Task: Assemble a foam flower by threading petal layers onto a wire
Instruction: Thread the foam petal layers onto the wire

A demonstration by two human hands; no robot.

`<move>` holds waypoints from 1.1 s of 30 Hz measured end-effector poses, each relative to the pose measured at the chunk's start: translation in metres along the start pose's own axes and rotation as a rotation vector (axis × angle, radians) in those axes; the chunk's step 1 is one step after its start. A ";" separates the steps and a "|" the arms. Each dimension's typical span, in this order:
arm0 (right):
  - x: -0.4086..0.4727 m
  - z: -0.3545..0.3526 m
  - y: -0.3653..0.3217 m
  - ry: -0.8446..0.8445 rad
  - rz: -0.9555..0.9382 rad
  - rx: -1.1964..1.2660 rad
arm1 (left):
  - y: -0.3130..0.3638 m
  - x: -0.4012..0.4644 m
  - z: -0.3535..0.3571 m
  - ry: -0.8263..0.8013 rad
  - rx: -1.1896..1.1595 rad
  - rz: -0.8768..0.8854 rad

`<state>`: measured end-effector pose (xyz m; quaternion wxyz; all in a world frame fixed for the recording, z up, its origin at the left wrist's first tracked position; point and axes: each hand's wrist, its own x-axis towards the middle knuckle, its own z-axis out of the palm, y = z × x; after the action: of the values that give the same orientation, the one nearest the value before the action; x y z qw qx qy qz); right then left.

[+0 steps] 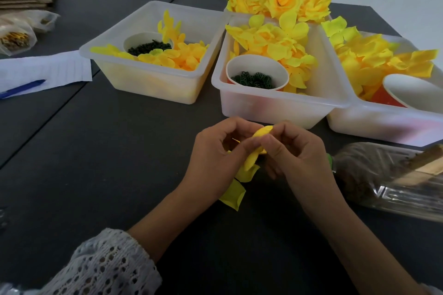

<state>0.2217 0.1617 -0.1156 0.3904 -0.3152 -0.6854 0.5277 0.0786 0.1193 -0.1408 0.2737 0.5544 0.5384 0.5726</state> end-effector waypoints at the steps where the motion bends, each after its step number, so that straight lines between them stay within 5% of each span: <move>1: -0.001 0.001 -0.001 0.009 -0.042 -0.035 | 0.000 0.000 -0.001 -0.003 -0.036 -0.002; 27: 0.001 -0.002 0.004 0.092 -0.160 -0.079 | 0.007 -0.005 0.001 -0.065 -0.259 0.006; 33: -0.002 -0.001 0.005 0.114 -0.096 -0.068 | 0.010 -0.006 0.002 0.040 0.121 0.166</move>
<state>0.2235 0.1618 -0.1205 0.4428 -0.3246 -0.6939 0.4660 0.0850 0.1115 -0.1346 0.1806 0.6011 0.5295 0.5707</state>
